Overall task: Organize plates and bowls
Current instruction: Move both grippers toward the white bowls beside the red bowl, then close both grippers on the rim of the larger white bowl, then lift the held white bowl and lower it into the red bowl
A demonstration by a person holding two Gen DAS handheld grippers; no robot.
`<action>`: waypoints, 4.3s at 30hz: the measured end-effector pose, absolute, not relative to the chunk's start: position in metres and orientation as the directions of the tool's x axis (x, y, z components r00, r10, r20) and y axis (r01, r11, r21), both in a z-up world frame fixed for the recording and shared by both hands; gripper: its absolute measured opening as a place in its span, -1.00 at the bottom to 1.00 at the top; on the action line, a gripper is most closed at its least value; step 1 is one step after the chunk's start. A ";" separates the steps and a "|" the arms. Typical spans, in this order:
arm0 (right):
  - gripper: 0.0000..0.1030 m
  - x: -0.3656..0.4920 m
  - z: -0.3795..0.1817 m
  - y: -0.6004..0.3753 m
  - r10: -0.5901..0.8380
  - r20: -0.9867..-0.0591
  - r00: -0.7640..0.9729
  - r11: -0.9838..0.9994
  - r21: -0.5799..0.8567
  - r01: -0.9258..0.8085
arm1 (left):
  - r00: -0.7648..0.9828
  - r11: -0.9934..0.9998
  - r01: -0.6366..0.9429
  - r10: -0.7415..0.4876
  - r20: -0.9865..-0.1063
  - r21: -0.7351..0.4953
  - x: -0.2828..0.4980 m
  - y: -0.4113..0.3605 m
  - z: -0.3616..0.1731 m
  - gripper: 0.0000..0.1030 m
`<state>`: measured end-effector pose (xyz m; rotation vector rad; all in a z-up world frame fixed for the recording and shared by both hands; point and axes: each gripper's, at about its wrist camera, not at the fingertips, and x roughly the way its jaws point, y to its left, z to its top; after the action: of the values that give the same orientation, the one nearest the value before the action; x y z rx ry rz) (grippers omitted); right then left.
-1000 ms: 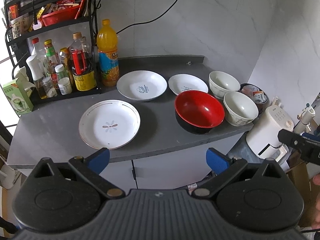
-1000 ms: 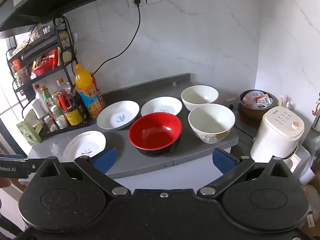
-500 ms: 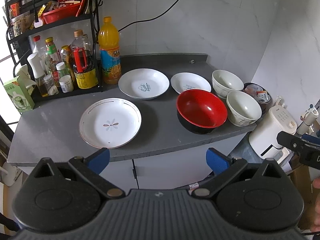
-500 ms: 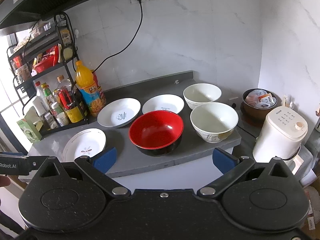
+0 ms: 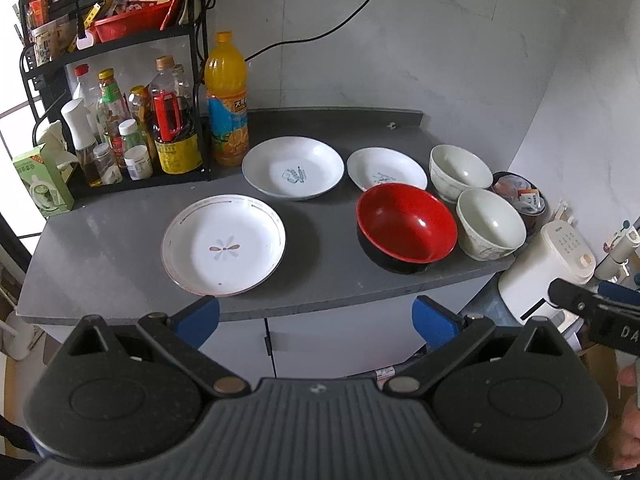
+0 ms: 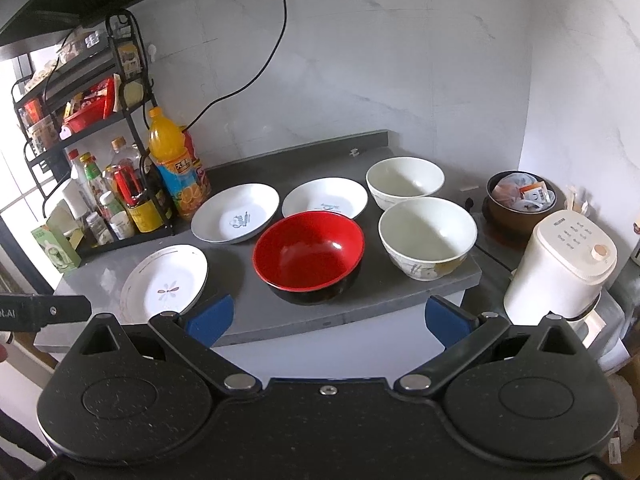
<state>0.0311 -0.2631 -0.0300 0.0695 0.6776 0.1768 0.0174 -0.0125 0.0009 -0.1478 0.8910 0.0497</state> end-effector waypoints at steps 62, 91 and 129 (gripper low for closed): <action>0.65 0.172 -0.090 -0.311 -0.032 -0.670 0.741 0.951 0.207 0.229 | 0.576 0.951 0.261 -0.292 -0.763 -0.167 0.230 -0.071 -0.061 0.59; -0.26 0.273 -0.177 -0.429 0.146 -0.802 0.580 0.923 0.322 0.213 | 0.393 0.953 0.253 -0.257 -0.883 -0.165 0.346 -0.211 -0.148 -0.24; -0.74 0.274 -0.147 -0.398 0.057 -0.800 0.598 0.959 0.210 0.190 | 0.380 0.940 0.236 -0.322 -0.867 -0.246 0.361 -0.191 -0.150 -0.92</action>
<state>0.2739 -0.3982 -0.1466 0.2874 0.9304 -0.0787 0.3615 -0.1912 -0.1498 -0.0862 1.1262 -0.3564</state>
